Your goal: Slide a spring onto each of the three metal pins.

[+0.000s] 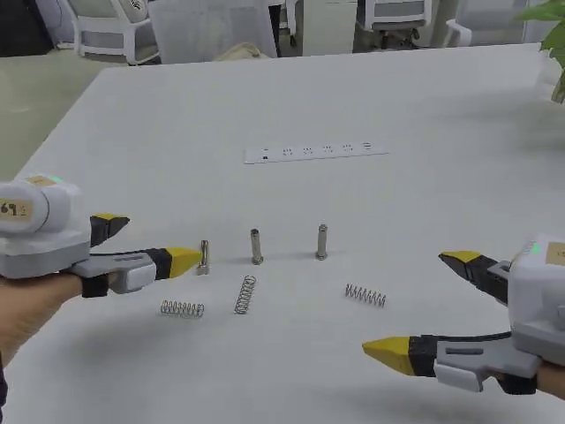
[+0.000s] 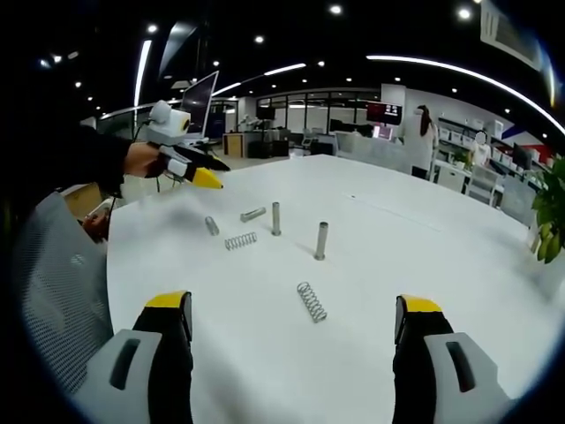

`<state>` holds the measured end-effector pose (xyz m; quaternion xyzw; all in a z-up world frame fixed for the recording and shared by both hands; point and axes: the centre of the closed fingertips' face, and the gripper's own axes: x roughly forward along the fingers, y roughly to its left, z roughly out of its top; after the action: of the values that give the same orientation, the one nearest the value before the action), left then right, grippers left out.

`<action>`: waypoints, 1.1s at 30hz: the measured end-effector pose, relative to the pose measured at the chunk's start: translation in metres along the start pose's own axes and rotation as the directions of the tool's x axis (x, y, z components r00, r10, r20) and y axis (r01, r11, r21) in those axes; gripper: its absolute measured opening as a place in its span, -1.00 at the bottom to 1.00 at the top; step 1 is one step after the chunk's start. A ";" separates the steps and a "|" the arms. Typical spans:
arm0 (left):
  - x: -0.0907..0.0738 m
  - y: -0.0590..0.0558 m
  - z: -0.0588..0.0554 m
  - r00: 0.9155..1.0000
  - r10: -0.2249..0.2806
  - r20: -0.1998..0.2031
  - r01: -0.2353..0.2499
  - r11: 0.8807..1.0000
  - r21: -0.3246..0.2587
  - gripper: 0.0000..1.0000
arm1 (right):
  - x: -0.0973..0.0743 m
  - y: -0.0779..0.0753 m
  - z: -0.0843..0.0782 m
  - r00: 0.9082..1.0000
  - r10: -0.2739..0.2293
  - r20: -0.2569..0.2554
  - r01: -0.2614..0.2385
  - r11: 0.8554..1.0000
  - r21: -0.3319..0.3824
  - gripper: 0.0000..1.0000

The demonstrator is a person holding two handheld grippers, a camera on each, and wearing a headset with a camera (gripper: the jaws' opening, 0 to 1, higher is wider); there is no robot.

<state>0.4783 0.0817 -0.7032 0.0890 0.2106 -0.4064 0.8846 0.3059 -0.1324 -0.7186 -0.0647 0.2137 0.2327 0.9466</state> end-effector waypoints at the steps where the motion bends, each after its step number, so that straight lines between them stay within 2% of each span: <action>1: 0.003 0.000 -0.001 1.000 0.001 -0.009 -0.001 1.000 0.003 0.46 | 0.000 0.000 0.000 1.000 -0.001 0.000 0.001 1.000 0.001 0.89; 16: 0.033 0.008 -0.016 0.995 0.046 -0.083 -0.046 0.999 -0.004 0.31 | 0.000 -0.003 -0.004 1.000 -0.008 -0.010 0.008 1.000 0.006 0.89; 21: 0.043 0.008 -0.016 0.994 0.049 -0.093 -0.050 0.999 -0.006 0.18 | 0.000 -0.003 -0.006 1.000 -0.010 -0.015 0.010 1.000 0.010 0.89; 30: 0.061 0.010 -0.023 0.989 0.071 -0.132 -0.071 0.997 0.005 -0.02 | 0.001 -0.003 -0.010 0.999 -0.008 -0.032 0.009 1.000 0.014 0.88; 33: 0.066 0.009 -0.026 0.986 0.079 -0.149 -0.076 0.997 0.024 -0.08 | 0.002 -0.003 -0.011 0.999 -0.008 -0.036 0.008 1.000 0.018 0.88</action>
<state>0.5155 0.0516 -0.7563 0.1356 0.2689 -0.3657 0.8807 0.3043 -0.1370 -0.7293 -0.0609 0.2325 0.2257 0.9441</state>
